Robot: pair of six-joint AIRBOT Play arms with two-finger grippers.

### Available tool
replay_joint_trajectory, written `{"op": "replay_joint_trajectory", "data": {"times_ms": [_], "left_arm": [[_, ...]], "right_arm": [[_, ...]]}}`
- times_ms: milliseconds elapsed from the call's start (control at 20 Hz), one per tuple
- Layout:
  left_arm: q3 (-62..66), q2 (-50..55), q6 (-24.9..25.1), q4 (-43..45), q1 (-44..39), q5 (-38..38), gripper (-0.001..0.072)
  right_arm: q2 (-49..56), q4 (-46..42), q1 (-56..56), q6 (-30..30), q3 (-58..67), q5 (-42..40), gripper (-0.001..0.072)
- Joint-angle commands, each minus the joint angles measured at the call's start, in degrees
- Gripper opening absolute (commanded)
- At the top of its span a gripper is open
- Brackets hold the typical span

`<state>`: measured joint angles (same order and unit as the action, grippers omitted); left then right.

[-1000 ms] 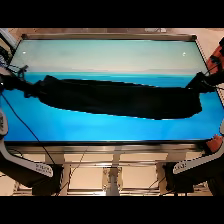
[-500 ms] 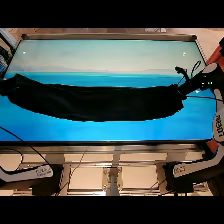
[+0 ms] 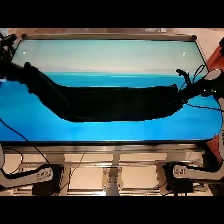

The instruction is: Fold the clothes and pants, and hang the long-sleeved shirts on hangers.

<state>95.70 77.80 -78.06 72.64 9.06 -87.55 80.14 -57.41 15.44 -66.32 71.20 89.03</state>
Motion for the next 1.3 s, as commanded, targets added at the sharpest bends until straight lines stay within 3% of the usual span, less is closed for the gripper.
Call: {"op": "replay_joint_trajectory", "data": {"times_ms": [0,400,1250], "left_arm": [[0.37,2.10,-4.35,-3.26,-7.50,1.09,0.0027],[0.37,9.51,-5.62,-17.42,-19.67,10.93,0.0026],[0.35,20.44,-5.53,-18.32,-33.11,15.41,0.0027]], "right_arm": [[-2.95,0.02,-0.07,0.15,-1.05,-0.59,0.0405],[-3.54,-0.02,-0.07,0.15,-1.09,-0.44,0.0406],[-3.54,0.00,-0.07,0.04,-1.09,-0.09,0.0406]]}}
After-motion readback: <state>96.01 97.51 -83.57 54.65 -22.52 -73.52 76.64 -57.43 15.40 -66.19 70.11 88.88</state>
